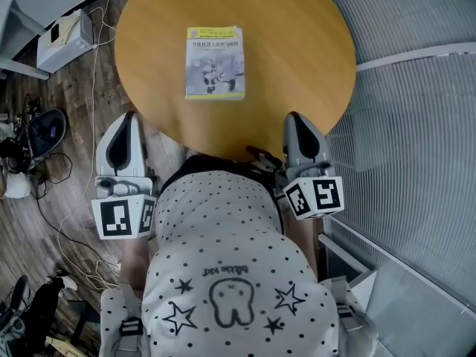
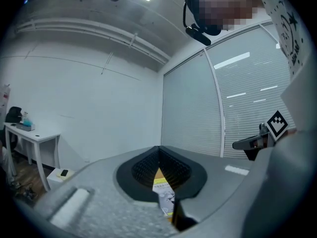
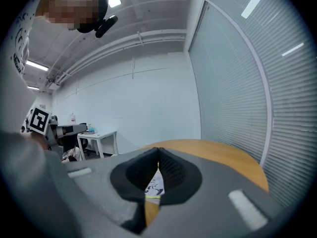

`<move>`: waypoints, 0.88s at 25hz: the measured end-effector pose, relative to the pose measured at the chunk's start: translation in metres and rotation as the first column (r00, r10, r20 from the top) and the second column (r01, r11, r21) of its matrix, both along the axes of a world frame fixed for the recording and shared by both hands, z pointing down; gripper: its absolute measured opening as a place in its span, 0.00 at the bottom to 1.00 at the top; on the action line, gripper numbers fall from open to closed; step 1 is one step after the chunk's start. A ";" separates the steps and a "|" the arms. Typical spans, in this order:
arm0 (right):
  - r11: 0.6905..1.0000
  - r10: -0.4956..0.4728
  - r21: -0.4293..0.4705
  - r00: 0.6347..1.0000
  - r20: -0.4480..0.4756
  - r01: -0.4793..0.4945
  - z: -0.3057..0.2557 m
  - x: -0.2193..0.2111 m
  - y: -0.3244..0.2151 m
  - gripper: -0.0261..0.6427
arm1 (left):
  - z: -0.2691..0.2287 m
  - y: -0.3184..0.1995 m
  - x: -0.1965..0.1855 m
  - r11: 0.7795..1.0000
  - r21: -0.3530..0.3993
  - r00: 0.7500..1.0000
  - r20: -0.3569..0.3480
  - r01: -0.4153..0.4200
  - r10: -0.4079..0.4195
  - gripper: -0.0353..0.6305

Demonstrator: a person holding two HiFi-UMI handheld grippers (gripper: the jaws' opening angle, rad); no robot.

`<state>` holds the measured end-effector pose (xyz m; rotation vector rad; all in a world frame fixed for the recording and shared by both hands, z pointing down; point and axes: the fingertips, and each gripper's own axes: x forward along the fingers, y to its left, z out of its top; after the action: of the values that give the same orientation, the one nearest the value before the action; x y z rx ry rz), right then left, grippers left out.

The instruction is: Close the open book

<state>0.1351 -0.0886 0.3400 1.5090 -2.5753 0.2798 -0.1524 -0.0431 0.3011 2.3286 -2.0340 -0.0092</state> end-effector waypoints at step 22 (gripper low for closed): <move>1.000 0.025 -0.009 1.000 0.008 -0.025 0.005 0.020 0.019 0.05 | 0.026 0.005 0.021 0.996 -0.076 0.999 -0.002 -0.054 0.054 0.07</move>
<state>0.1552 -0.0695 0.3453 1.5410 -2.5596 0.3003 -0.1315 -0.0386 0.3267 2.3369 -1.9345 0.0699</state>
